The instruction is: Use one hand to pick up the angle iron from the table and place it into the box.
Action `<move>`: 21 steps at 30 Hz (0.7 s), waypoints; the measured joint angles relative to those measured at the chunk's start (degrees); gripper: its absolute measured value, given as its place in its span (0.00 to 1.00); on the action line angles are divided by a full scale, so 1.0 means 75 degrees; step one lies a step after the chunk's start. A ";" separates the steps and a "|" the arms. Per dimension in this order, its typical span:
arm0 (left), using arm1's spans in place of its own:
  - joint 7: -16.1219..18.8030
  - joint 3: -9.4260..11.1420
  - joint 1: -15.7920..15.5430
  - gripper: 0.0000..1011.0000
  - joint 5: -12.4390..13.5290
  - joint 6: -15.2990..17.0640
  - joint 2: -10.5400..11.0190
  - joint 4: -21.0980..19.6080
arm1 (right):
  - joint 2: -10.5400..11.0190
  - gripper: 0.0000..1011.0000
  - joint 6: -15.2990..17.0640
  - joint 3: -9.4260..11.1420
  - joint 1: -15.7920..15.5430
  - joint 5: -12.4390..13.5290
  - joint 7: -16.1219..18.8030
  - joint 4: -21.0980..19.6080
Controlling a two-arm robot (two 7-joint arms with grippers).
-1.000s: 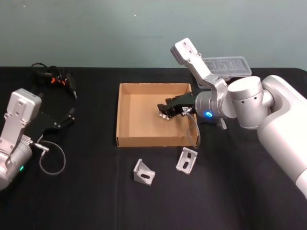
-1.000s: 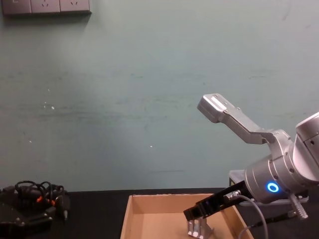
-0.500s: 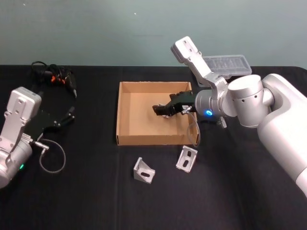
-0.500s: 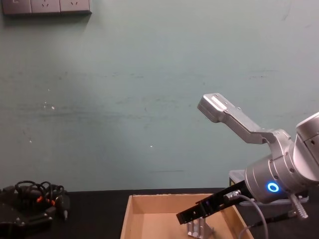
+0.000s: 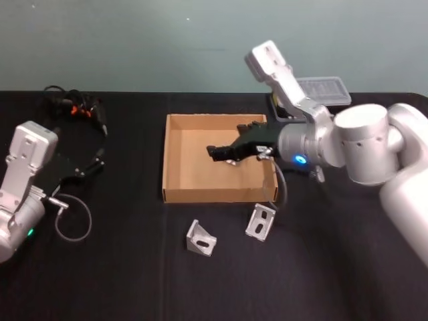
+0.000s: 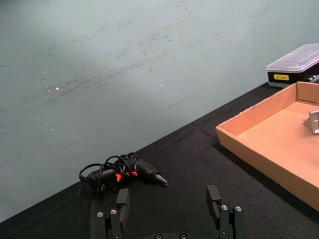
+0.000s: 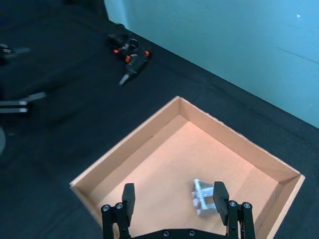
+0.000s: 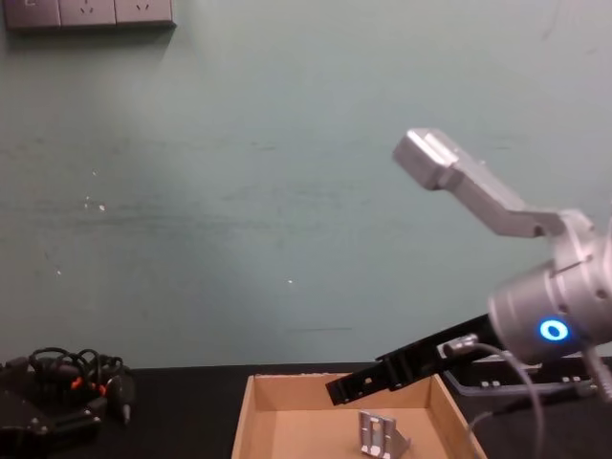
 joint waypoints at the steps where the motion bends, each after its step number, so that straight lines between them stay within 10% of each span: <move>1: 0.0000 0.0000 0.0000 1.00 0.0000 0.0000 0.0000 0.0000 | 0.0061 0.99 0.0056 0.0033 -0.0085 0.0031 0.0009 -0.0165; 21: 0.0000 0.0000 0.0000 1.00 0.0000 0.0000 0.0000 0.0000 | 0.2046 0.99 0.0584 0.0583 -0.2355 0.0799 0.0195 -0.3664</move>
